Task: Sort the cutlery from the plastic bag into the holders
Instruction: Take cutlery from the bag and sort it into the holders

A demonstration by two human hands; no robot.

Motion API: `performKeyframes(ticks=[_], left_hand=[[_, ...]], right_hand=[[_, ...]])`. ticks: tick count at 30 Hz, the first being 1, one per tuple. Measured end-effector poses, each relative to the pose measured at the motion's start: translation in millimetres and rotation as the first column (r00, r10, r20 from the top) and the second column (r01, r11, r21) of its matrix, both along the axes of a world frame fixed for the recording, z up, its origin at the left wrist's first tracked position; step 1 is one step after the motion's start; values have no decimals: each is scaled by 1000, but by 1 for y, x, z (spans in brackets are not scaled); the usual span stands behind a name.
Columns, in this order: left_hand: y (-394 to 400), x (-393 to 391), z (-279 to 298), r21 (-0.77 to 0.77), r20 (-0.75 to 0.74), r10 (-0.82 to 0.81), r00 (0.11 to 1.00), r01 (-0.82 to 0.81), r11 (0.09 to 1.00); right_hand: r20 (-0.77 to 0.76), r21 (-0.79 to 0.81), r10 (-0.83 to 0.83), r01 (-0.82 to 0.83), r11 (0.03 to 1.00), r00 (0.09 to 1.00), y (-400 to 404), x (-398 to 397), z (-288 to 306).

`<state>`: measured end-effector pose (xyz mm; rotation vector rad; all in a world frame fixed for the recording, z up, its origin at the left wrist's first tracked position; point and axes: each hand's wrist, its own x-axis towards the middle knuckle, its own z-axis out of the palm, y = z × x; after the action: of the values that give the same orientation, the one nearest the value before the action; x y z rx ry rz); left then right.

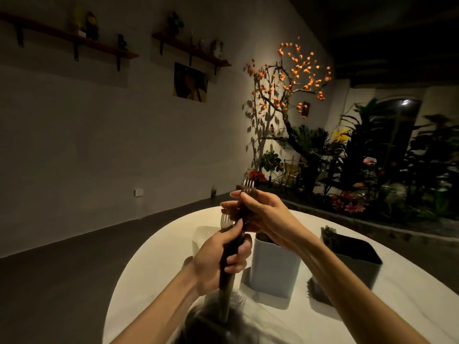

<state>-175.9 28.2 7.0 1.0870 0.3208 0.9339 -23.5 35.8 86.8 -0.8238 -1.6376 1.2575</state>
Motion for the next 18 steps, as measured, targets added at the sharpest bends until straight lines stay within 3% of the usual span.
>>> performKeyframes(ticks=[6, 11, 15, 18], left_hand=[[-48, 44, -1, 21, -114, 21, 993, -19, 1000], [-84, 89, 9, -22, -148, -23, 989, 20, 1000], [-97, 113, 10, 6, -226, -41, 973, 44, 999], [-101, 131, 8, -65, -214, 0, 977, -15, 998]], right_hand=[[162, 62, -174, 166, 984, 971, -55, 59, -7], [169, 135, -282, 261, 956, 944, -91, 101, -13], [170, 55, -249, 243, 968, 953, -107, 122, -22], [147, 36, -331, 329, 944, 932, -113, 135, -29]])
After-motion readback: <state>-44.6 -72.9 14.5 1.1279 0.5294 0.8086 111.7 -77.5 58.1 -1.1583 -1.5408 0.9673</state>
